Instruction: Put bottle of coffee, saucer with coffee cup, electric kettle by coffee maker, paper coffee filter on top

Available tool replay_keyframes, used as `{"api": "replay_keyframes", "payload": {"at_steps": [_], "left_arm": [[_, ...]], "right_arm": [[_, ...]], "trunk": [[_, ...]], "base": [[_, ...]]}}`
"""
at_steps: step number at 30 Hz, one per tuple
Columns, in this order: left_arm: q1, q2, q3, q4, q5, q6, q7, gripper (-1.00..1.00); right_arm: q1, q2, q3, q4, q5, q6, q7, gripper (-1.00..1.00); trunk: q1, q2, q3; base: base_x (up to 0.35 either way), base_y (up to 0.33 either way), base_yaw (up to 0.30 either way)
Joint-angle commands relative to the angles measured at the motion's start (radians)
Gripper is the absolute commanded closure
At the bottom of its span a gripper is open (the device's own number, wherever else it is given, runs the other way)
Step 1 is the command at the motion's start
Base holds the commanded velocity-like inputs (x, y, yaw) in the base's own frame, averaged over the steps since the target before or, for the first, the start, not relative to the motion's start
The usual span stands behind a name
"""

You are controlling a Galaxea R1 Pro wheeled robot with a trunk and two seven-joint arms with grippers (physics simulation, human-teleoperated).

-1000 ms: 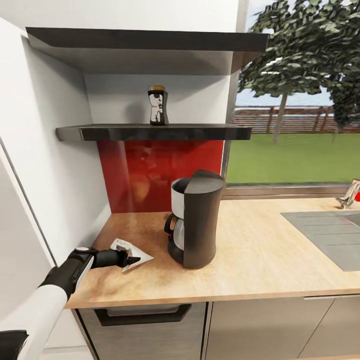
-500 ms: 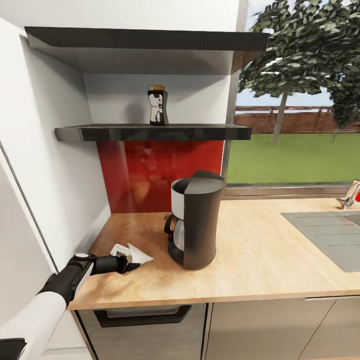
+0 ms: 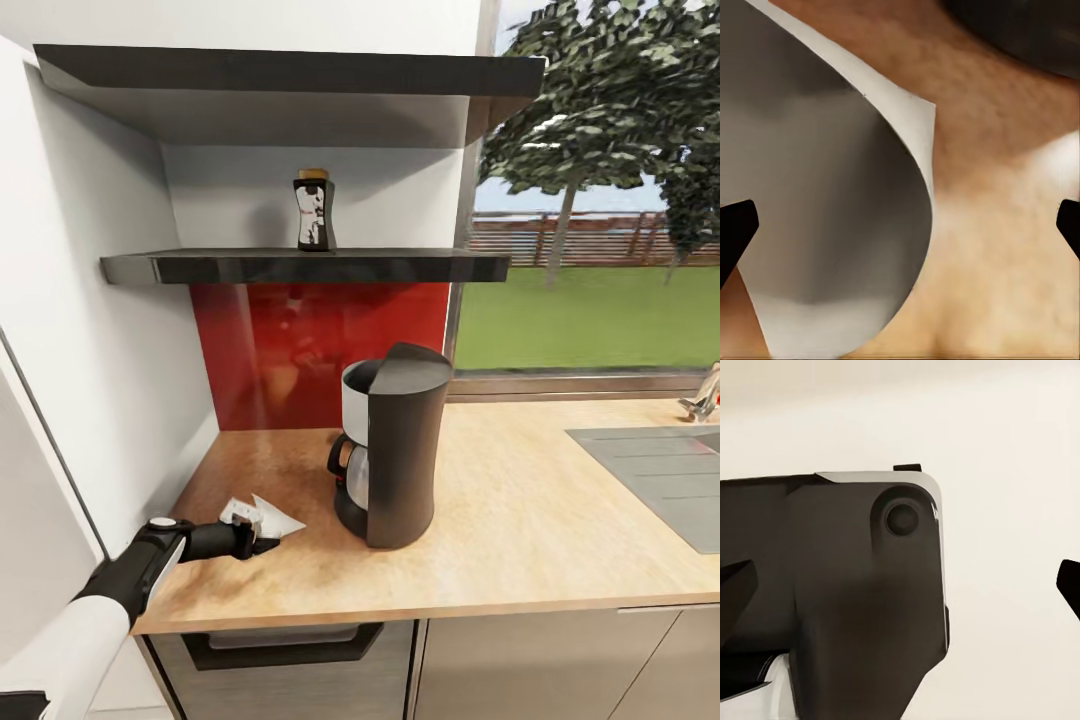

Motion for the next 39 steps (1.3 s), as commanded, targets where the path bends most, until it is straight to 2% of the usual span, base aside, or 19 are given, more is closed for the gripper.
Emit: {"api": "replay_keyframes", "payload": {"at_steps": [1, 32, 39], "left_arm": [[0.004, 0.0, 0.0, -0.002, -0.001, 0.008, -0.003, -1.0], [0.014, -0.016, 0.0, 0.0, -0.001, 0.007, -0.004, -1.0], [0.014, -0.018, 0.0, 0.032, -0.033, 0.007, 0.015, -1.0]], "right_arm": [[0.0, 0.0, -0.005, 0.001, -0.001, -0.004, 0.001, -1.0], [0.0, 0.0, -0.005, 0.001, -0.001, -0.003, 0.001, -1.0], [0.0, 0.0, -0.005, 0.001, -0.001, -0.003, 0.0, -1.0]], "trunk": [[0.0, -0.001, 0.0], [0.0, -0.001, 0.0], [0.0, -0.001, 0.0]], "base": [[0.001, 0.0, 0.0], [0.039, -0.016, 0.0], [0.0, 0.0, 0.0]]}}
